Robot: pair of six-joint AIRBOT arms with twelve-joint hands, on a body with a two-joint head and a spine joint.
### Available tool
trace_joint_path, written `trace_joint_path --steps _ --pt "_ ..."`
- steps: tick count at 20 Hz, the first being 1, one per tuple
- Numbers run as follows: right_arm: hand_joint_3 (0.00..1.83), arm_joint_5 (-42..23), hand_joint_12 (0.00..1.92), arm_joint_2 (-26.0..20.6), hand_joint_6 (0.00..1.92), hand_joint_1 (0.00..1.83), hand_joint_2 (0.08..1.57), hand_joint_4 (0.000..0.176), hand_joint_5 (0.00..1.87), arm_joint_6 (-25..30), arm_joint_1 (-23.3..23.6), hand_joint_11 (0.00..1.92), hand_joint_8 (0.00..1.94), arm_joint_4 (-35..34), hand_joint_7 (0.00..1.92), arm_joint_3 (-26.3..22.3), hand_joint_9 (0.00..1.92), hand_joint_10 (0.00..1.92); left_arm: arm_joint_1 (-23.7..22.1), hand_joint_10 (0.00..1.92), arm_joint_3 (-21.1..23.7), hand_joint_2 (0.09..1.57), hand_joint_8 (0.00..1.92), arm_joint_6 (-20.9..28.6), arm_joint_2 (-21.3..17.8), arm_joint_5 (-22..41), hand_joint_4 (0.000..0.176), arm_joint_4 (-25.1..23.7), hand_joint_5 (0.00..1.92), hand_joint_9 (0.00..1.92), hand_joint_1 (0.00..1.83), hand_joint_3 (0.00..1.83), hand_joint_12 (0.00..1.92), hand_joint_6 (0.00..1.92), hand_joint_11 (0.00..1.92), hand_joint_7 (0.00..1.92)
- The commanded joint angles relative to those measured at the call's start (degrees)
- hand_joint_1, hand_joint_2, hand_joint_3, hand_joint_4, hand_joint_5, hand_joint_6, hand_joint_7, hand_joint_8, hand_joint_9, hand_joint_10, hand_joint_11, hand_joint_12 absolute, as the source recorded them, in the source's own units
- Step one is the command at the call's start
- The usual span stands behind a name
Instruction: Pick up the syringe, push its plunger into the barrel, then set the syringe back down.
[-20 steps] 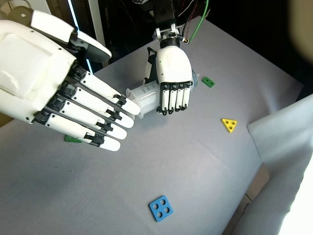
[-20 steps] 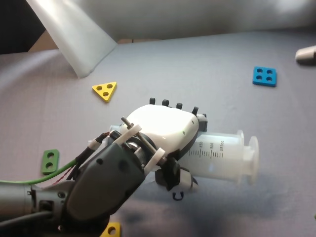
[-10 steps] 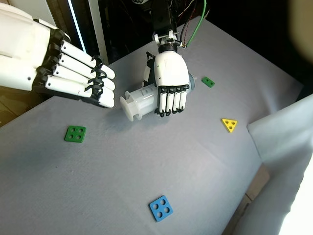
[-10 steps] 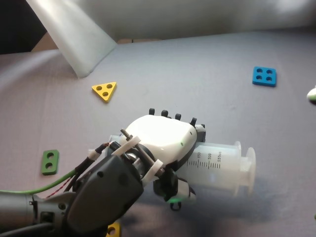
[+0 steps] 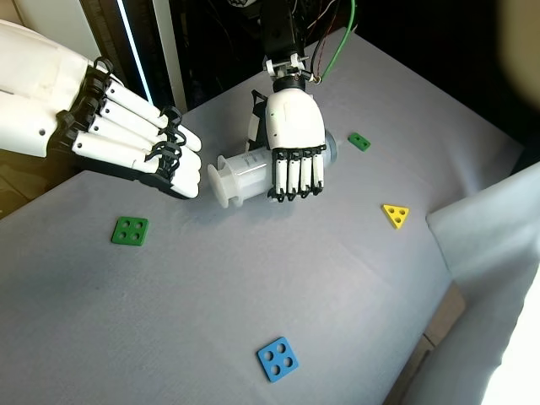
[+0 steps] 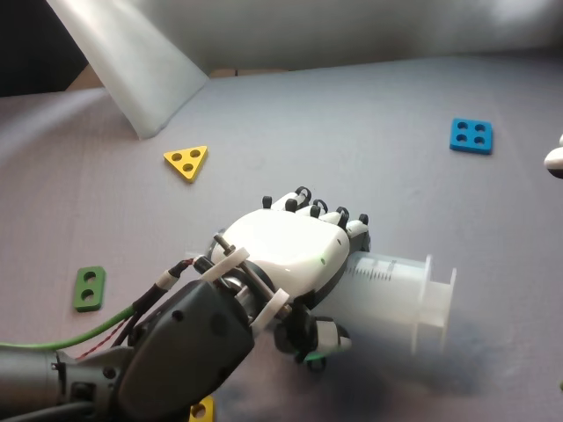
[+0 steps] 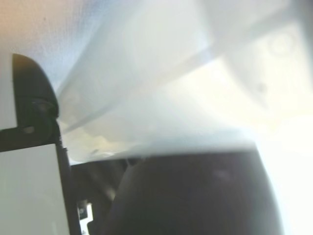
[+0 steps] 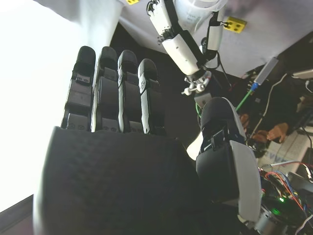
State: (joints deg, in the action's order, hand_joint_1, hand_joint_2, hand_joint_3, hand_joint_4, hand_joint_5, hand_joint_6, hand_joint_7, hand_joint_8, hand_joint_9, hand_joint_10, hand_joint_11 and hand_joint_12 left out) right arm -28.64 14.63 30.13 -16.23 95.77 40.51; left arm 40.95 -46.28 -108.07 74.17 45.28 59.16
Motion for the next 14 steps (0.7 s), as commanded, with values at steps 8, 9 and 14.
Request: trace_joint_path --steps 8,9,14 --pt "0.00 -0.10 0.51 -0.05 0.00 0.00 1.30 0.000 0.34 0.04 0.78 0.00 0.00 -3.14 0.35 -0.12 0.30 0.01 -0.26 0.00 0.79 0.69 0.00 1.22 0.14 4.63 0.000 -5.22 0.00 0.00 0.30 0.00 0.00 0.00 0.00 0.00" --pt "0.00 -0.11 0.52 -0.05 0.00 0.03 1.30 0.000 0.33 0.03 0.78 0.00 0.00 -3.14 0.34 -0.13 0.29 0.00 -0.64 0.00 0.79 0.60 0.00 1.22 -0.09 4.62 0.000 -5.61 0.00 0.00 0.26 0.00 0.00 0.00 0.00 0.00" --pt "0.00 -0.22 0.60 -0.05 0.00 0.36 1.25 0.000 0.32 -0.11 0.78 0.00 0.00 -3.13 0.33 -0.18 0.30 0.01 -5.42 0.00 0.26 0.52 0.00 1.24 -2.85 1.53 0.000 -7.14 0.00 0.00 0.33 0.00 0.00 0.00 0.00 0.00"
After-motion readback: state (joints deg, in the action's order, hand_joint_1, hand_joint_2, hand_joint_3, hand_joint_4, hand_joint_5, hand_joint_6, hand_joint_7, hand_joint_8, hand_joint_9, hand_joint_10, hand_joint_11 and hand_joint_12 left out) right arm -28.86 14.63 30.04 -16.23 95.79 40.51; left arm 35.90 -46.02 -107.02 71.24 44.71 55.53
